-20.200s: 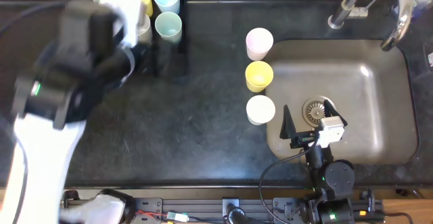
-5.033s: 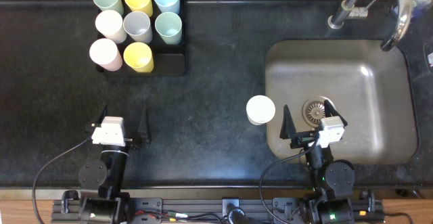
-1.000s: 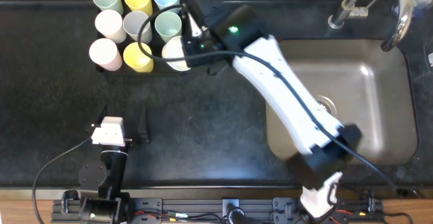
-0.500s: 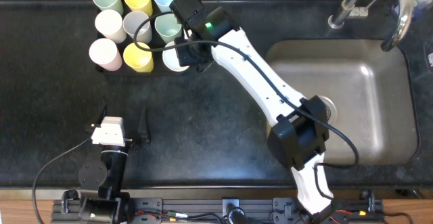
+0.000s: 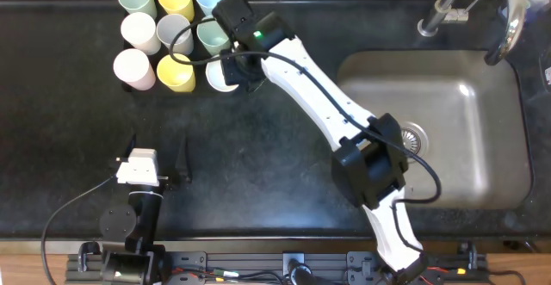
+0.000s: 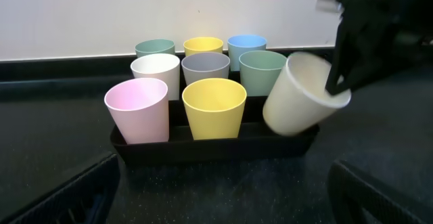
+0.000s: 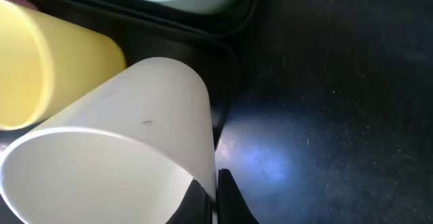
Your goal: Store Cups
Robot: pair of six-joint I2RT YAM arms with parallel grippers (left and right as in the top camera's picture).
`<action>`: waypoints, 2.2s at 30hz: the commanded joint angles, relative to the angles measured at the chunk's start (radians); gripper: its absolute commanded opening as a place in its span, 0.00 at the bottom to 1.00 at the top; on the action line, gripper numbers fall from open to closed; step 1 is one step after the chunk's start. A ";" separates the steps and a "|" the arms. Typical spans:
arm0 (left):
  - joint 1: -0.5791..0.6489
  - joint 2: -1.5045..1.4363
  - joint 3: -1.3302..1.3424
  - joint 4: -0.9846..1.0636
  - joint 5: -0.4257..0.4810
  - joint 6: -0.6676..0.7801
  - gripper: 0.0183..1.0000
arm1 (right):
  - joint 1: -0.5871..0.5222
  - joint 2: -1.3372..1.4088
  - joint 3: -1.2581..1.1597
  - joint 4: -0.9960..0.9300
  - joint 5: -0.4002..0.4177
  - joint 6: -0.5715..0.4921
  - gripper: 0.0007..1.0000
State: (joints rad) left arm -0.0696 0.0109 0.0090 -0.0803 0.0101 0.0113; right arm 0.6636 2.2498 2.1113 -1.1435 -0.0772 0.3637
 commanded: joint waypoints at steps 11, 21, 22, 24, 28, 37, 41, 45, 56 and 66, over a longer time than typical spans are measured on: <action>0.006 -0.008 -0.001 -0.004 -0.005 0.019 1.00 | 0.013 0.033 0.019 0.043 0.008 0.018 0.07; 0.006 -0.008 -0.001 -0.004 -0.005 0.019 1.00 | 0.011 -0.002 0.021 0.041 0.010 0.011 0.51; 0.006 -0.008 -0.001 -0.004 -0.005 0.019 1.00 | 0.011 -0.019 0.021 0.042 0.016 0.002 0.52; 0.006 -0.008 -0.001 -0.004 -0.005 0.019 1.00 | 0.009 -0.080 0.021 0.042 0.036 -0.022 0.58; 0.006 -0.008 -0.001 -0.004 -0.005 0.019 1.00 | -0.030 -0.243 0.021 0.041 0.060 -0.111 0.70; 0.006 -0.008 -0.001 -0.004 -0.005 0.019 1.00 | -0.328 -0.727 -0.161 0.042 0.077 -0.361 1.00; 0.006 -0.008 -0.001 -0.004 -0.005 0.019 1.00 | -0.415 -1.035 -0.502 0.162 0.079 -0.459 1.00; 0.006 -0.008 -0.001 -0.004 -0.005 0.019 1.00 | -0.440 -1.301 -0.806 0.286 0.078 -0.476 1.00; 0.006 -0.008 -0.001 -0.004 -0.005 0.019 1.00 | -0.502 -1.897 -1.509 0.602 0.070 -0.451 1.00; 0.006 -0.008 -0.001 -0.004 -0.005 0.019 1.00 | -0.533 -2.161 -1.871 0.875 0.070 -0.438 1.00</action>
State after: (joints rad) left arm -0.0696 0.0113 0.0097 -0.0818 0.0105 0.0113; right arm 0.1413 0.1505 0.2989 -0.3046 0.0002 -0.0814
